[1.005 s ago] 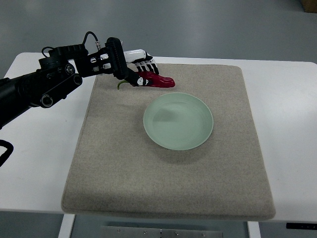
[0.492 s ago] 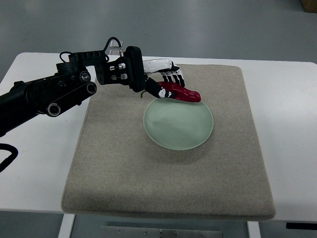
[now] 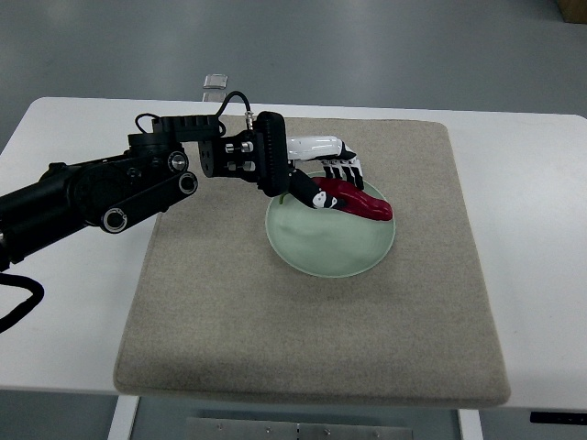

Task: Place red pepper on plate with left hand
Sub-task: 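Carry the pepper with the left hand over the green plate, then lower the pepper onto the plate and open the left hand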

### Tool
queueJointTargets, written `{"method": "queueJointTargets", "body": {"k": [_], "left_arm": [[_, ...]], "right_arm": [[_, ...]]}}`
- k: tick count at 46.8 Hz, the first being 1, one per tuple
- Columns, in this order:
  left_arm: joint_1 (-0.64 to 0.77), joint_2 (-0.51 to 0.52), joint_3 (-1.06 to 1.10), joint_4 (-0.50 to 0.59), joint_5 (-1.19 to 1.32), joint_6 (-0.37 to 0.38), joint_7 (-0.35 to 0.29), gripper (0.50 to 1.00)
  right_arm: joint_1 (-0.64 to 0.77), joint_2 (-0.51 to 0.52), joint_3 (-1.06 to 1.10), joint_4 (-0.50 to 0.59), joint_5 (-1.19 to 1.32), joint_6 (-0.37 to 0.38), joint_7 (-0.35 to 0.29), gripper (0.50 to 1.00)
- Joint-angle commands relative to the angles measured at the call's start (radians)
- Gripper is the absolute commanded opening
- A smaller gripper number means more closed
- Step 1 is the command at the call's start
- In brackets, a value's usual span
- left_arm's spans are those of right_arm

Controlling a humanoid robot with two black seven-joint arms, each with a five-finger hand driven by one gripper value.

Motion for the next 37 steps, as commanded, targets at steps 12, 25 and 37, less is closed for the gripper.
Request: {"method": "queueJointTargets", "body": {"k": [12, 25, 37], "left_arm": [[0.01, -0.011, 0.026, 0.001, 0.0, 0.001, 0.0, 0.773], [0.014, -0.01, 0.026, 0.002, 0.0, 0.003, 0.0, 0.819], [0.01, -0.008, 0.023, 0.013, -0.003, 0.01, 0.0, 0.844]], "right_arm": [[0.0, 0.0, 0.0, 0.0, 0.0, 0.0, 0.0, 0.928], [0.0, 0.0, 0.0, 0.0, 0.0, 0.0, 0.0, 0.928], [0.0, 0.0, 0.0, 0.0, 0.0, 0.0, 0.0, 0.928]]}}
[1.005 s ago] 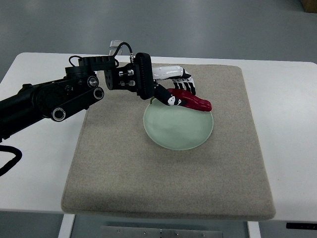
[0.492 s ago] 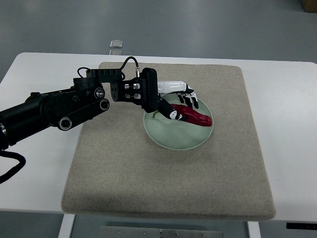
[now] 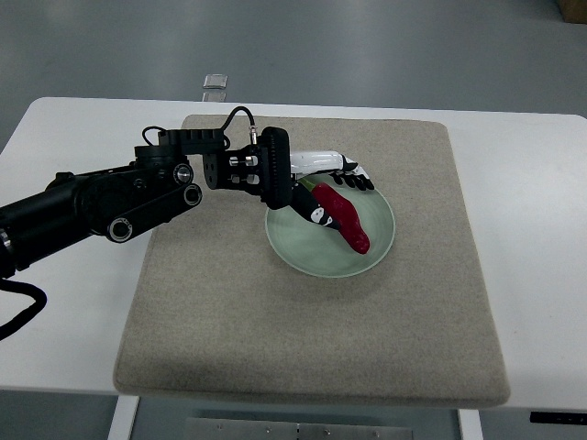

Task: Place red pepper on plate with left hand

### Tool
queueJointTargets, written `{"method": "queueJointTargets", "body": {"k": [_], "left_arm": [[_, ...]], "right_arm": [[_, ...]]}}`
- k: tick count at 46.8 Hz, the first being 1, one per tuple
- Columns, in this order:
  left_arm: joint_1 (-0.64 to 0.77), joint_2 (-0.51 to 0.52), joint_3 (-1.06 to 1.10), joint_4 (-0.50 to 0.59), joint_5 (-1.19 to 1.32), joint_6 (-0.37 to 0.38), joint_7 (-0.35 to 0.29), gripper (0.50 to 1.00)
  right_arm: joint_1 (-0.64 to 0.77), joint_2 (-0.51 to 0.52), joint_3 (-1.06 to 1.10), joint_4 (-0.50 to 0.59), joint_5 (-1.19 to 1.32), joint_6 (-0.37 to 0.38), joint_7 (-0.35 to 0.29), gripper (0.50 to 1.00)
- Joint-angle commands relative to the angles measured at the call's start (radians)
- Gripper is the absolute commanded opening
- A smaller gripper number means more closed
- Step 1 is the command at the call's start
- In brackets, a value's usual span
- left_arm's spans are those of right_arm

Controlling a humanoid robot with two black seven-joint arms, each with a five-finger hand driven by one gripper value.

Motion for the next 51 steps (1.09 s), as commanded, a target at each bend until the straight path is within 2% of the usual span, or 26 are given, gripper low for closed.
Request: {"method": "queueJointTargets", "body": {"k": [1, 13, 15, 18, 26, 30, 42, 51], "left_arm": [[-0.004, 0.0, -0.006, 0.012, 0.0, 0.003, 0.0, 0.844], [-0.015, 0.0, -0.02, 0.11, -0.005, 0.055, 0.0, 0.846], [-0.015, 0.0, -0.025, 0.134, -0.005, 0.072, 0.0, 0.851], [-0.017, 0.0, -0.032, 0.171, -0.015, 0.098, 0.0, 0.883], [-0.021, 0.003, -0.037, 0.285, -0.064, 0.142, 0.0, 0.889], [-0.021, 0.006, -0.035, 0.338, -0.097, 0.146, 0.0, 0.921], [-0.02, 0.008, -0.035, 0.473, -0.235, 0.146, 0.002, 0.928], [-0.026, 0.008, -0.037, 0.509, -0.377, 0.15, 0.014, 0.949]], "right_arm": [[0.0, 0.0, 0.0, 0.0, 0.0, 0.0, 0.0, 0.928], [0.0, 0.0, 0.0, 0.0, 0.0, 0.0, 0.0, 0.928], [0.0, 0.0, 0.0, 0.0, 0.001, 0.0, 0.0, 0.928], [0.002, 0.0, 0.0, 0.0, 0.0, 0.0, 0.0, 0.928], [0.0, 0.0, 0.0, 0.0, 0.0, 0.0, 0.0, 0.928], [0.0, 0.0, 0.0, 0.0, 0.0, 0.0, 0.0, 0.928], [0.0, 0.0, 0.0, 0.0, 0.0, 0.0, 0.0, 0.928], [0.0, 0.0, 0.0, 0.0, 0.0, 0.0, 0.0, 0.928]]}}
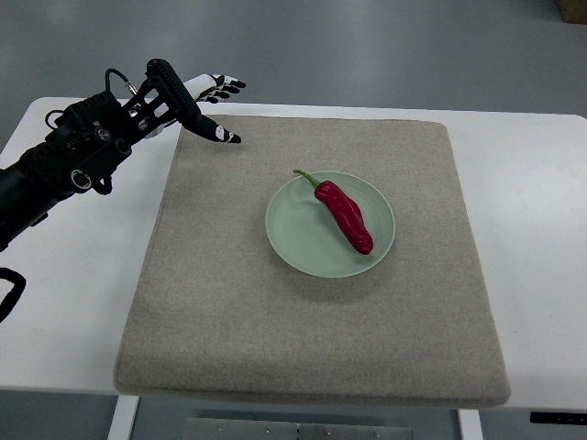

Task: Place red pepper on plate with left hand

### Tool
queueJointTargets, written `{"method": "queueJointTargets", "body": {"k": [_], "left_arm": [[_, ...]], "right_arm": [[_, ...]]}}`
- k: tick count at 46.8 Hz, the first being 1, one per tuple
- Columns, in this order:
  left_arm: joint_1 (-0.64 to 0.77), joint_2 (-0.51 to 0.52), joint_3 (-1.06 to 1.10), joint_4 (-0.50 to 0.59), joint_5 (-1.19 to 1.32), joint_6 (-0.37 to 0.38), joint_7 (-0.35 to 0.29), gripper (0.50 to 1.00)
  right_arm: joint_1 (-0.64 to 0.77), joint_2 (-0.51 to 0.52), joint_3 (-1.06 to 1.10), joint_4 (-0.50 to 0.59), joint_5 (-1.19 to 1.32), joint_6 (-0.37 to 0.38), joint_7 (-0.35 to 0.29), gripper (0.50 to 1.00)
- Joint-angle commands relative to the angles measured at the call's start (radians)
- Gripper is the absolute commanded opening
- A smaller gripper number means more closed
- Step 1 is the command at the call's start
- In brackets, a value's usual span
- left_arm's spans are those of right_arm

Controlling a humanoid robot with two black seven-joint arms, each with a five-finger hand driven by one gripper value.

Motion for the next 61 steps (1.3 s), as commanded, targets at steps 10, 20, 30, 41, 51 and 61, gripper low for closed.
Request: {"method": "queueJointTargets", "body": {"k": [10, 20, 30, 41, 51, 61], "left_arm": [[-0.03, 0.006, -0.001, 0.026, -0.385, 0.006, 0.022, 0.956], [-0.03, 0.003, -0.003, 0.078, -0.666, 0.006, 0.024, 0.979], [-0.027, -0.003, -0.047, 0.098, -0.829, 0.021, 0.037, 0.973], [-0.024, -0.026, -0.074, 0.095, -1.022, 0.111, 0.08, 0.969], [-0.007, -0.04, -0.084, 0.104, -1.205, 0.038, 0.08, 0.975], [0.022, -0.066, -0.146, 0.189, -1.222, -0.192, 0.08, 0.975]], "right_arm": [[-0.001, 0.0, 0.0, 0.0, 0.0, 0.0, 0.0, 0.928], [-0.001, 0.0, 0.0, 0.0, 0.0, 0.0, 0.0, 0.928], [-0.001, 0.0, 0.0, 0.0, 0.0, 0.0, 0.0, 0.928], [-0.001, 0.0, 0.0, 0.0, 0.0, 0.0, 0.0, 0.928], [-0.001, 0.0, 0.0, 0.0, 0.0, 0.0, 0.0, 0.928], [-0.001, 0.0, 0.0, 0.0, 0.0, 0.0, 0.0, 0.928]]}}
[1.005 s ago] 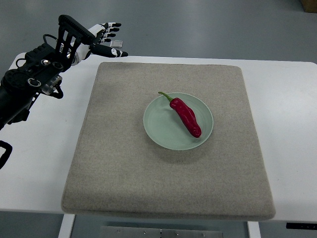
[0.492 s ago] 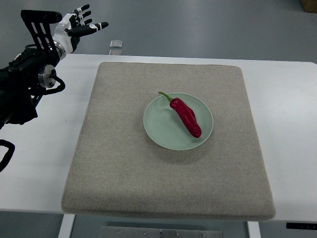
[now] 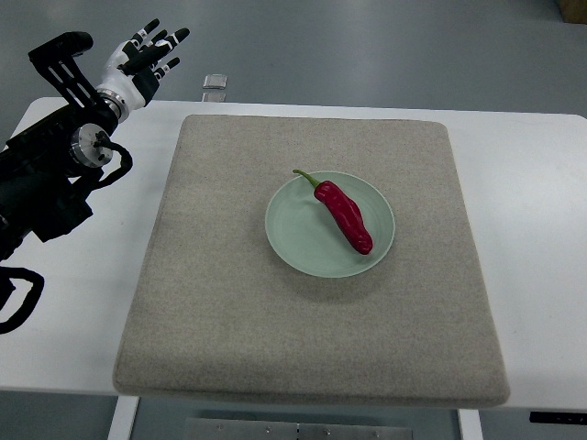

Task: Place red pepper on plate with left hand

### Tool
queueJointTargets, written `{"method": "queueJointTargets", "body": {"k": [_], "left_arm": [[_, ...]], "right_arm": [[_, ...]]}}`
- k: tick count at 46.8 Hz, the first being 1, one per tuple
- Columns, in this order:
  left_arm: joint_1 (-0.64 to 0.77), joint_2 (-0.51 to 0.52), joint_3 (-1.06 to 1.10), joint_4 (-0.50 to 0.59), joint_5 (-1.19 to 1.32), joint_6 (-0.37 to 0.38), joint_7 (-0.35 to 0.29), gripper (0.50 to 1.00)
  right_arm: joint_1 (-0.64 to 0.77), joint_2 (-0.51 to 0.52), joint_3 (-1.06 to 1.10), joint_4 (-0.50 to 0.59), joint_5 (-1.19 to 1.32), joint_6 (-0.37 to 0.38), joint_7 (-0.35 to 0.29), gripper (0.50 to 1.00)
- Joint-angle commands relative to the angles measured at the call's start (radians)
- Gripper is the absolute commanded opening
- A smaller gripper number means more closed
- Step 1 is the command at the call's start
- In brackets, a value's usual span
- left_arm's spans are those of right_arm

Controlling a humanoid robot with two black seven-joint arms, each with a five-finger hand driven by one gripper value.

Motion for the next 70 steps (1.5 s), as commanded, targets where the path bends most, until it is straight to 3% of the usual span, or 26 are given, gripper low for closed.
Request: {"method": "queueJointTargets", "body": {"k": [1, 42, 70], "left_arm": [[0.013, -0.007, -0.017, 0.016, -0.001, -0.081, 0.0, 0.975], [0.039, -0.005, -0.005, 0.006, 0.016, -0.086, -0.015, 0.988], [0.068, 0.002, -0.017, 0.006, 0.015, -0.128, -0.017, 0.99]], "right_arm": [[0.001, 0.0, 0.0, 0.0, 0.0, 0.0, 0.0, 0.93], [0.0, 0.0, 0.0, 0.0, 0.0, 0.0, 0.0, 0.928], [0.0, 0.0, 0.002, 0.018, -0.006, 0.015, 0.0, 0.928]]}}
